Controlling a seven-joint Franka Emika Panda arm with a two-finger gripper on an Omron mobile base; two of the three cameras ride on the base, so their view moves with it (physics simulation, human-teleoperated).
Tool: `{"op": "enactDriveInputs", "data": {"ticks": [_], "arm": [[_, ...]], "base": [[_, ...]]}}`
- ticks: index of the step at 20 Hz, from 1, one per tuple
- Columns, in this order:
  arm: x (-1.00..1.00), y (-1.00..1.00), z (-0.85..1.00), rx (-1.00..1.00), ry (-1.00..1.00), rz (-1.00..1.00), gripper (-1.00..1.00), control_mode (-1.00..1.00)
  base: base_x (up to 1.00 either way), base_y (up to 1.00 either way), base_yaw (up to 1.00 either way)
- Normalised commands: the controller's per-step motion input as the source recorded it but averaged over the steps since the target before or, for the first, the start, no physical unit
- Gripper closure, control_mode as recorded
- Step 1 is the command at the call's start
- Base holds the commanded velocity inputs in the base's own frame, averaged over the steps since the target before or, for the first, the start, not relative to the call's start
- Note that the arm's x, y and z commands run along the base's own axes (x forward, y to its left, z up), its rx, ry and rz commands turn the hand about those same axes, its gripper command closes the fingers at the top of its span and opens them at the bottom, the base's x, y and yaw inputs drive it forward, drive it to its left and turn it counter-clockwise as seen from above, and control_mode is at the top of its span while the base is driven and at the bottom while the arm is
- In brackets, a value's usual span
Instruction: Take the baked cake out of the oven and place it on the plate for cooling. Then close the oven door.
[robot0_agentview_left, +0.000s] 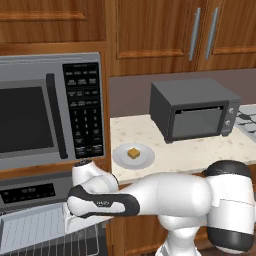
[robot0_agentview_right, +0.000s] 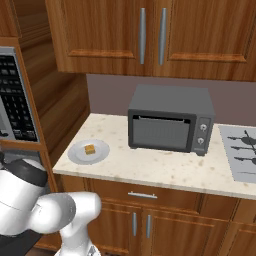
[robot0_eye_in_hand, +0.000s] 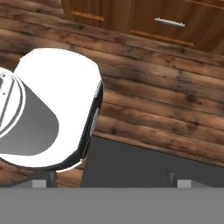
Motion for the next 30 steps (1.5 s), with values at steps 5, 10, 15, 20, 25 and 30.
{"op": "enactDriveInputs", "data": {"ticks": [5, 10, 15, 20, 25, 30], "arm": [[-0.32, 0.32, -0.27, 0.03, -0.03, -0.06, -1.0, -1.0], [-0.2, 0.28, -0.26, 0.01, 0.0, -0.08, -1.0, -1.0], [-0.12, 0.2, -0.27, 0.04, -0.06, -0.12, -1.0, -1.0], [-0.04, 0.21, -0.3, 0.02, -0.08, -0.15, -1.0, -1.0], [-0.08, 0.17, -0.28, 0.03, -0.08, -0.08, -1.0, -1.0], [0.0, 0.18, -0.23, 0.05, -0.04, -0.09, -1.0, -1.0]], "base": [[0.0, 0.0, 0.0], [0.0, 0.0, 0.0], [0.0, 0.0, 0.0], [0.0, 0.0, 0.0], [0.0, 0.0, 0.0], [0.0, 0.0, 0.0]]}}
